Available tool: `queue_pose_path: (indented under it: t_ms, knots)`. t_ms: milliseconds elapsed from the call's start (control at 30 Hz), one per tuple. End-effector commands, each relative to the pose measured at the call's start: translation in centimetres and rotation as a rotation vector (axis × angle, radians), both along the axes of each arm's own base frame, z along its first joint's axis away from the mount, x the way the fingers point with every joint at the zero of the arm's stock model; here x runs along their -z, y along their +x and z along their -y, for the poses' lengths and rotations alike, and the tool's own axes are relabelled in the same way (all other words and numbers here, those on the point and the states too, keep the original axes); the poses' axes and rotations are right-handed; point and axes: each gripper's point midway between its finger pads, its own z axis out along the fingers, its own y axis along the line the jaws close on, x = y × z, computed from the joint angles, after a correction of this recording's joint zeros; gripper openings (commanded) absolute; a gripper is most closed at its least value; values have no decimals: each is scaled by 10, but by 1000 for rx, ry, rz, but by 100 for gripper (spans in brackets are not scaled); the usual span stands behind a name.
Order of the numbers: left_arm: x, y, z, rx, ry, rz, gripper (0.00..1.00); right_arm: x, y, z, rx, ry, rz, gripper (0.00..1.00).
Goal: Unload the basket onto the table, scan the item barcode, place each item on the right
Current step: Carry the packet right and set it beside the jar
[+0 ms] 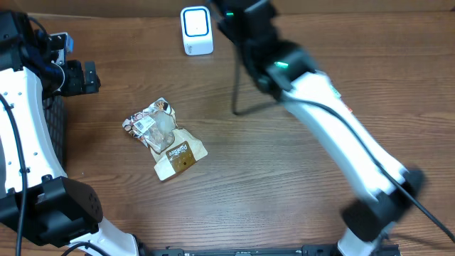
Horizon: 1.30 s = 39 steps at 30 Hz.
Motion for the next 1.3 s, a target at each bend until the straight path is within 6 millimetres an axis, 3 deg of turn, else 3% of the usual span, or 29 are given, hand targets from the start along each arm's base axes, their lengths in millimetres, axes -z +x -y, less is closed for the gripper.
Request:
queue_pose_path:
  t_ms: [0, 67, 167, 267, 300, 467, 633, 800, 967, 1267]
  knots:
    - [-1, 0, 0, 12, 5, 4, 100, -23, -39, 25, 34, 332, -121, 4]
    - [-1, 0, 0, 12, 5, 4, 100, -12, -66, 39, -8, 357, -255, 4]
    - [-1, 0, 0, 12, 5, 4, 100, 4, -87, 61, -22, 382, -397, 4]
    - [-1, 0, 0, 12, 5, 4, 100, 24, -95, 88, 30, 394, -506, 4]
    - [-1, 0, 0, 12, 5, 4, 100, 45, -99, 106, 77, 406, -599, 4]
    - [-1, 0, 0, 12, 5, 4, 99, 101, -105, 140, 184, 448, -805, 4]
    - [-1, 0, 0, 12, 5, 4, 99, 155, -111, 168, 291, 455, -925, 4]
    - [-1, 0, 0, 12, 5, 4, 99, 200, -121, 181, 344, 473, -1011, 4]
    - [-1, 0, 0, 12, 5, 4, 100, 225, -127, 186, 354, 468, -1046, 4]
    - [-1, 0, 0, 12, 5, 4, 99, 255, -117, 216, 469, 355, -1001, 5]
